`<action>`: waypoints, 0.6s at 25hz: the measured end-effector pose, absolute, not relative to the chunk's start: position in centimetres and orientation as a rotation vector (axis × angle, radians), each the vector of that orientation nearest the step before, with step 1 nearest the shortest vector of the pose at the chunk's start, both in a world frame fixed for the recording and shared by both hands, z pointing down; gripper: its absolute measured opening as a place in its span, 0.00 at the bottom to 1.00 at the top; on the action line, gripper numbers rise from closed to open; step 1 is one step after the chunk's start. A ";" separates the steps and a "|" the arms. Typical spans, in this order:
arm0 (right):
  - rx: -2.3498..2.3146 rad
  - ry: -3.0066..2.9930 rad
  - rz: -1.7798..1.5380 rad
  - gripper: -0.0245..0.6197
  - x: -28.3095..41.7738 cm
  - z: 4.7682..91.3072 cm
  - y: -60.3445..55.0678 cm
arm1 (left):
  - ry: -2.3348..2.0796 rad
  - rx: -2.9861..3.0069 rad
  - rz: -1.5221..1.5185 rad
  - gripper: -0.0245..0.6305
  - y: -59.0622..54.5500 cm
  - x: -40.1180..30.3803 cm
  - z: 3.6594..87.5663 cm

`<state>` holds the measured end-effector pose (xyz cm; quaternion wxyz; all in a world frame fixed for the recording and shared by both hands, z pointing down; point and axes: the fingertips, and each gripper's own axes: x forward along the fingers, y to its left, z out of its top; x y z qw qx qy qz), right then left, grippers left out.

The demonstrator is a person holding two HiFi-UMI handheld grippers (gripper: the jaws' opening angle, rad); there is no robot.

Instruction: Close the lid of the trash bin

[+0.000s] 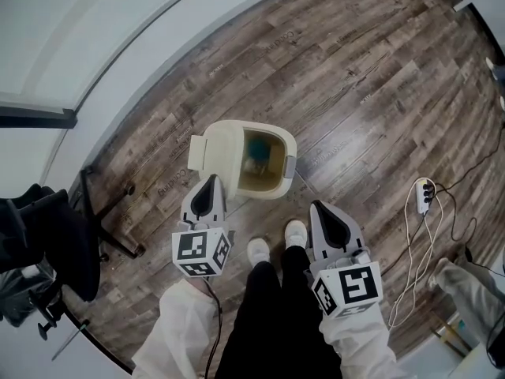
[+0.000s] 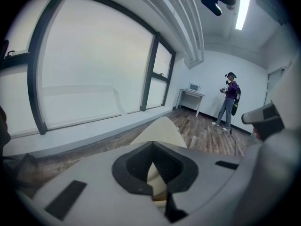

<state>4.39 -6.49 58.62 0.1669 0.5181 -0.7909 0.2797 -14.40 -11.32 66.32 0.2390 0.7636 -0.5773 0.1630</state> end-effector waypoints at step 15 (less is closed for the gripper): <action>1.505 -2.183 0.830 0.08 8.1 60.9 -6.8 | -1.453 2.086 0.583 0.05 -10.0 -8.9 72.0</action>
